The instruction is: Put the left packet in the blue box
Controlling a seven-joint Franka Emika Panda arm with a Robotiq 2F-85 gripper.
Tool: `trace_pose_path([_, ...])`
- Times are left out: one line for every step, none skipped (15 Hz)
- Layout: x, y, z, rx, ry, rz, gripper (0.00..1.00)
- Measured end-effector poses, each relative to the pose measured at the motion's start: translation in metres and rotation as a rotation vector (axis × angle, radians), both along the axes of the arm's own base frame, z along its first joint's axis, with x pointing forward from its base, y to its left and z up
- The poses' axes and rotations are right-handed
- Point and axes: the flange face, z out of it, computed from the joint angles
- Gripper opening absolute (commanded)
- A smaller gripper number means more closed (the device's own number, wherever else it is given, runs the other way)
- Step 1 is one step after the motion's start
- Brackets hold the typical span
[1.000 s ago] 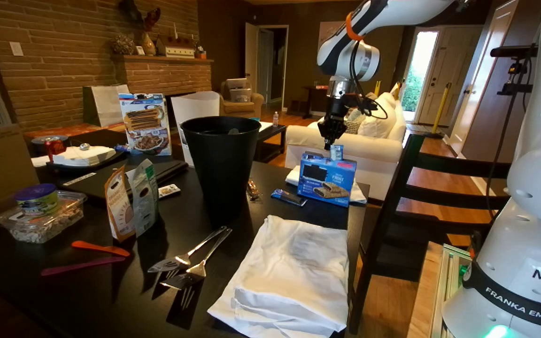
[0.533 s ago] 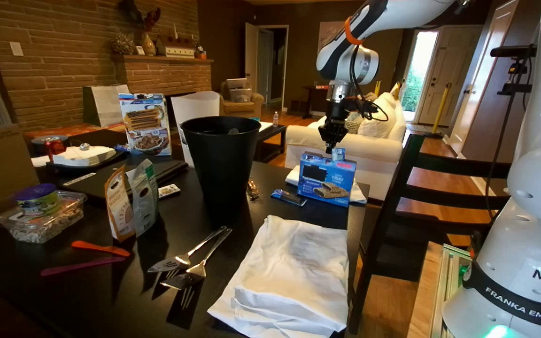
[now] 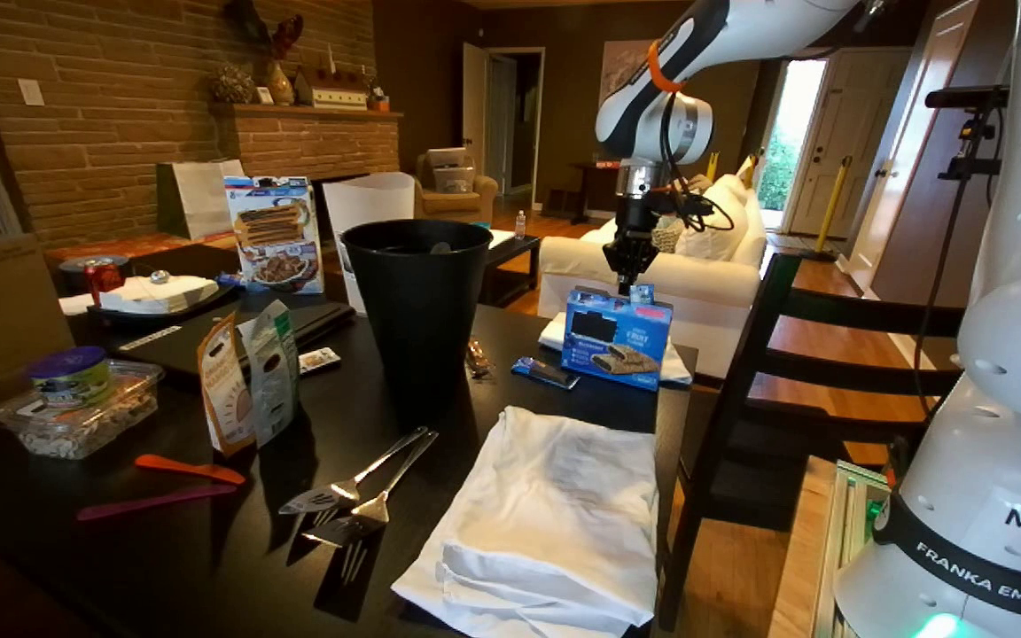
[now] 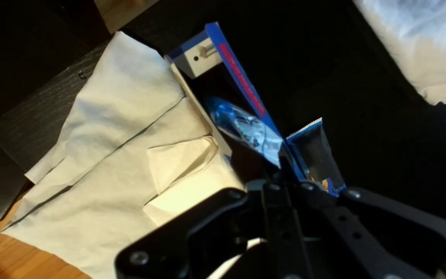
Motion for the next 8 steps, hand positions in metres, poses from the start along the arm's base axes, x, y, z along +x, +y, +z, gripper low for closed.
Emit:
trace_pose_path([0.0, 0.0001, -0.0005, -0.001, 0.002, 0.001, 0.0])
trace_pose_path([0.0001, 0.0003, -0.001, -0.002, 0.004, 0.002, 0.0])
trace_pose_path([0.0002, 0.0005, -0.0014, -0.002, 0.005, 0.002, 0.0])
trace_pose_path([0.0003, 0.0007, -0.0017, -0.002, 0.006, 0.003, 0.0])
trace_pose_path([0.0003, 0.001, -0.002, -0.002, 0.006, 0.003, 0.0])
trace_pose_path([0.0004, 0.0012, -0.0022, -0.002, 0.007, 0.004, 0.0])
trace_pose_path([0.0005, 0.0016, -0.0024, -0.002, 0.007, 0.005, 0.0])
trace_pose_path([0.0006, 0.0019, -0.0026, -0.002, 0.008, 0.006, 0.0])
